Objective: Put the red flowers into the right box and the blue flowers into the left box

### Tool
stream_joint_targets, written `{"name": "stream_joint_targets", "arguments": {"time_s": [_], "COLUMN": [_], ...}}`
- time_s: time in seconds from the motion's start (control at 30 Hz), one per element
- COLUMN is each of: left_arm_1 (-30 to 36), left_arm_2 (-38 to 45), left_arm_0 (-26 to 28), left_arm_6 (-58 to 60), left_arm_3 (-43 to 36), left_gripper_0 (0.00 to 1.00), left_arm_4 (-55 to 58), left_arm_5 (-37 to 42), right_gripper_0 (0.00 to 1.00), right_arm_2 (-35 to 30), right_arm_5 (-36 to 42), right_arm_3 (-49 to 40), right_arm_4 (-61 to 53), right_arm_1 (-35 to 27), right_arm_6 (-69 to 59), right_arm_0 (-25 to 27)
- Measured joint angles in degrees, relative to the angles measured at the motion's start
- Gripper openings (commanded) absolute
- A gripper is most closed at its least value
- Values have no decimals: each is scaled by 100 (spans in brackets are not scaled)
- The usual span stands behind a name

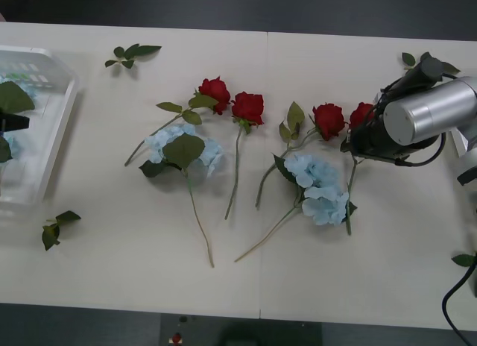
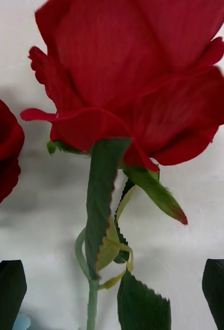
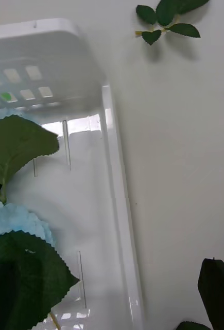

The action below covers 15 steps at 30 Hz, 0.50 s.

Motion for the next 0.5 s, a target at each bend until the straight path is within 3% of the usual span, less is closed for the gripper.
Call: {"name": "stream_joint_targets", "arguments": {"time_s": [0.17,0.37,0.4,0.43,0.5], "left_arm_1": [-13,-535,-674,-821,-1107], "left_arm_2": [-954,-1281,-1282,-1283,-1321], "left_arm_0": [-603,-1102,-1155,-1205,-1306], "left_arm_6": [10,79,189,387,865], "left_arm_3": [0,1,1,1,2], "left_gripper_0": [100,100,100,100,100], "left_arm_4": [-517,-1590,-1727,-1927,-2388], "left_arm_5": [-264,-266,-266,-266,-266], "right_gripper_0": [100,100,93,52,3], "right_arm_2": [1,1,2,2,2], "right_arm_5": [-270,-472,-469,-470,-470], "right_arm_3": [289,532,535,535,535], "right_arm_4": [209,372,391,407,410], "right_arm_1": [177,303,311,314,314], "right_arm_6": [0,3,4,5,7], "right_arm_0": [0,0,0,0,0]}}
